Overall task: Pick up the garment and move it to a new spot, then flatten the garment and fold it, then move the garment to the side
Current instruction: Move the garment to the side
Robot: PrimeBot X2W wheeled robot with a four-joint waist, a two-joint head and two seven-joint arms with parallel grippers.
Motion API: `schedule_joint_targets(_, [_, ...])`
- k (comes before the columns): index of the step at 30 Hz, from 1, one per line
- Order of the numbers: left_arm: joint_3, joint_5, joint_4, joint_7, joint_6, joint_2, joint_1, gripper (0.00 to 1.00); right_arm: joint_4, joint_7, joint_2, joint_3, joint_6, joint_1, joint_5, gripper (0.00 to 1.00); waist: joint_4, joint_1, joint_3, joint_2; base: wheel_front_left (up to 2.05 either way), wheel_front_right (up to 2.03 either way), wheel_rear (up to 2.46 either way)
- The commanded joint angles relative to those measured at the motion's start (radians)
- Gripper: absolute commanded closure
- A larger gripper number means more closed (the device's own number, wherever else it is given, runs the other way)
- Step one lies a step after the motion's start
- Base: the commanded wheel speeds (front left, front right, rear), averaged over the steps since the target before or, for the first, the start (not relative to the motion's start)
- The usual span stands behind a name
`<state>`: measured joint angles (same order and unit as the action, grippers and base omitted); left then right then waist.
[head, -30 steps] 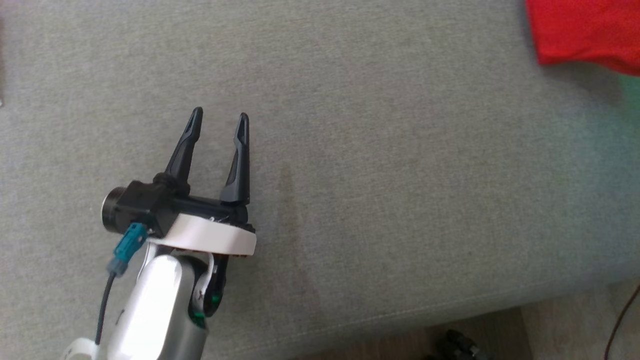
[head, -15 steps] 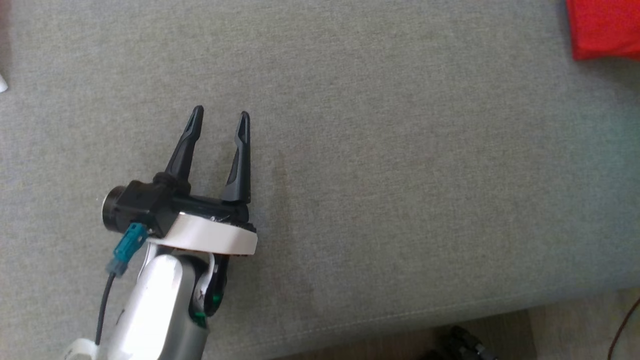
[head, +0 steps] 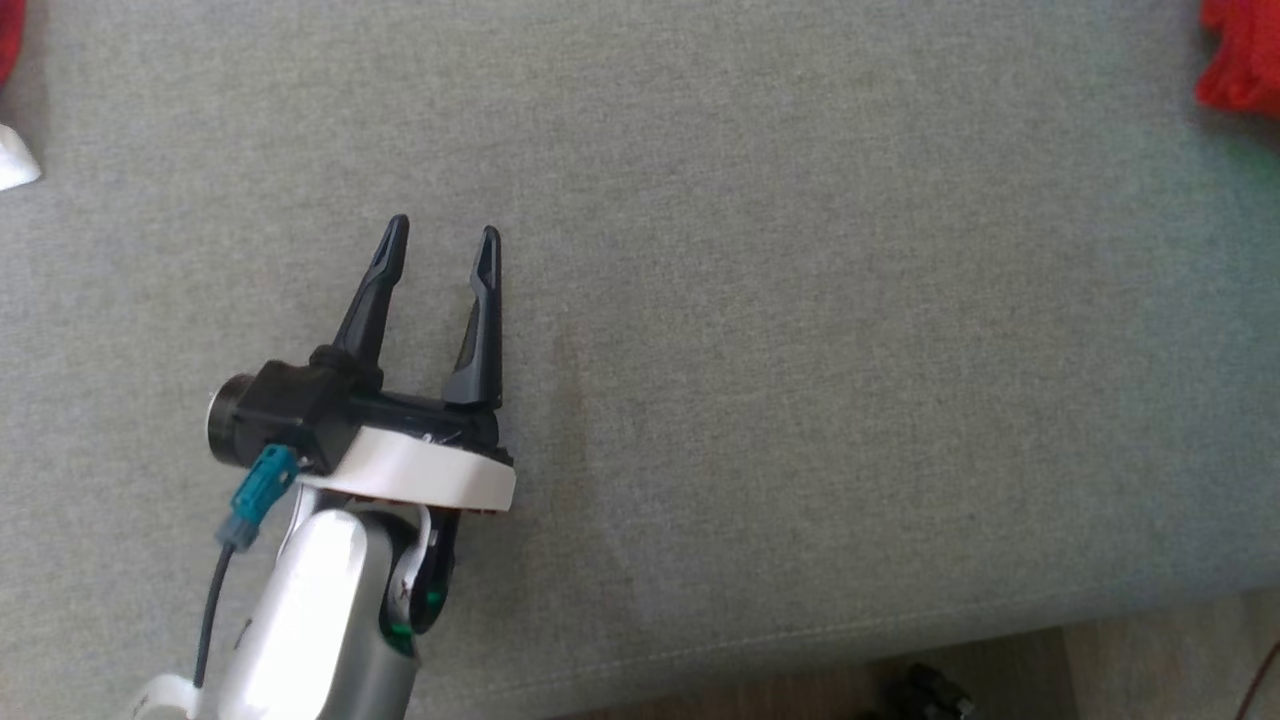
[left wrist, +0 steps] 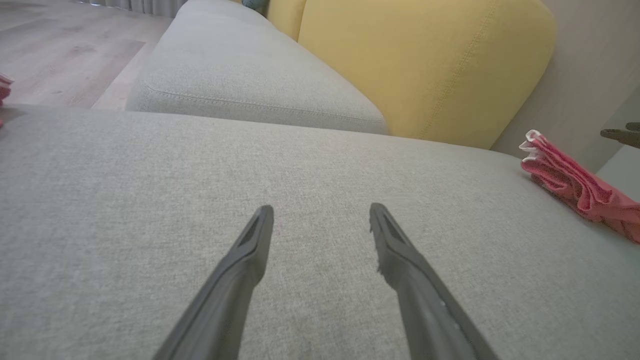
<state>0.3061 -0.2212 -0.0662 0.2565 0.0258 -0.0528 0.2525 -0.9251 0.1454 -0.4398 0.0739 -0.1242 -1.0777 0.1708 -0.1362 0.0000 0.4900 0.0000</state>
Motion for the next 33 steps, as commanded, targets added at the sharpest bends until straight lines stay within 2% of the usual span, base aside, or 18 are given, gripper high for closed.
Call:
schedule_joint_targets(1, [-0.031,-0.003,0.029,0.005,-0.002,0.001,0.020,0.00,0.024,-0.017,0.004,-0.001,-0.007,-0.025,0.007,0.00,0.003,0.0000,-0.007,0.0000,0.00,0.00,0.00])
schedule_joint_targets(8, [-0.043,-0.010,0.019,0.005,0.000,0.002,0.018,0.00,0.007,-0.098,0.065,-0.018,-0.007,-0.014,-0.017,0.00,0.019,0.0000,-0.065,0.0000,0.00,0.00,0.00])
schedule_joint_targets(17, [-0.101,-0.043,-0.028,0.005,0.021,0.002,-0.006,0.00,0.002,-0.246,0.196,-0.069,-0.007,0.085,-0.177,0.00,0.070,0.0000,-0.210,0.0000,0.00,0.00,0.00])
schedule_joint_targets(18, [-0.101,-0.043,-0.028,0.005,0.021,0.002,-0.006,0.00,0.002,-0.246,0.196,-0.069,-0.007,0.085,-0.177,0.00,0.070,0.0000,-0.210,0.0000,0.00,0.00,0.00])
schedule_joint_targets(25, [-0.134,-0.071,-0.066,0.005,0.046,0.002,-0.060,0.00,0.053,-0.337,0.291,-0.146,-0.007,0.235,-0.240,0.00,0.105,0.0000,-0.330,0.0000,0.00,0.00,0.00])
schedule_joint_targets(33, [-0.137,-0.077,-0.095,0.005,0.048,0.003,-0.139,0.00,0.199,-0.384,0.375,-0.144,-0.007,0.467,-0.263,0.00,0.143,0.0000,-0.427,0.0000,0.00,0.00,0.00])
